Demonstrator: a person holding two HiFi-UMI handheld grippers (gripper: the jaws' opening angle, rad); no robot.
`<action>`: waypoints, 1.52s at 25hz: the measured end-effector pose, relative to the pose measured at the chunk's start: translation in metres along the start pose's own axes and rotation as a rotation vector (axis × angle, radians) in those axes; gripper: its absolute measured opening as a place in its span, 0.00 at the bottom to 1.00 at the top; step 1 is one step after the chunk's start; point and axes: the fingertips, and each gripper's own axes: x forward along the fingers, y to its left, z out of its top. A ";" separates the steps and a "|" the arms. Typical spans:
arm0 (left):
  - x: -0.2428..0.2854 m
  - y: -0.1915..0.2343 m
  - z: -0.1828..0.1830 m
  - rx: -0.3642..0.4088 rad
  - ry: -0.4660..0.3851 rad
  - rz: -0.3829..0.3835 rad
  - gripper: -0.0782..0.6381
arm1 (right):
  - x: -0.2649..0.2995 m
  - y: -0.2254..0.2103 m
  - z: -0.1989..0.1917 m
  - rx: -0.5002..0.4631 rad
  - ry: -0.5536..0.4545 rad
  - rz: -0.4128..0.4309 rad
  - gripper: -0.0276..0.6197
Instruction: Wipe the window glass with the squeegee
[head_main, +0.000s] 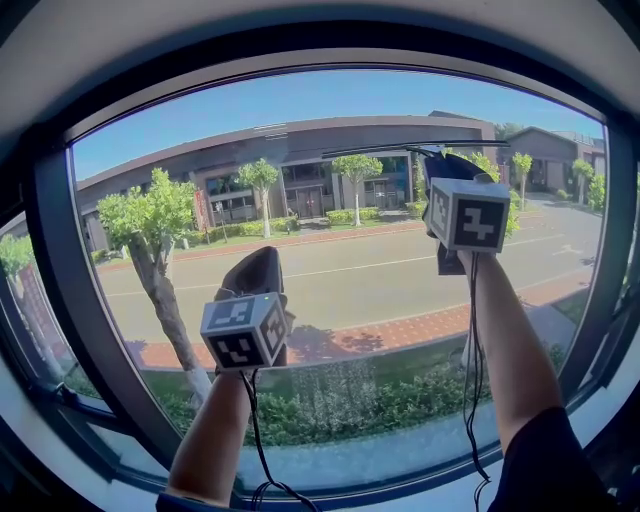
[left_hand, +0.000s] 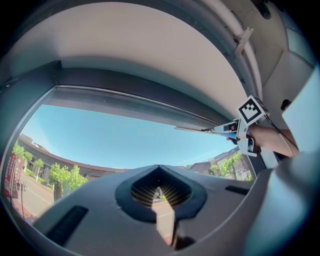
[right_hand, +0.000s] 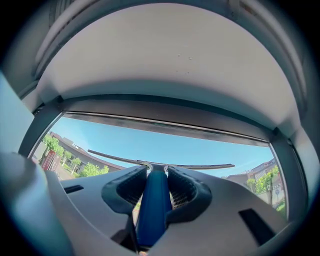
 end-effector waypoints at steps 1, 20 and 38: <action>0.000 -0.002 -0.001 -0.002 0.000 0.000 0.11 | -0.002 -0.001 -0.004 -0.002 0.004 0.001 0.24; -0.012 -0.004 -0.018 -0.003 0.043 0.001 0.11 | -0.032 0.011 -0.053 0.046 0.059 0.016 0.25; -0.020 -0.013 -0.039 -0.025 0.072 -0.003 0.11 | -0.062 0.029 -0.106 0.055 0.121 0.020 0.25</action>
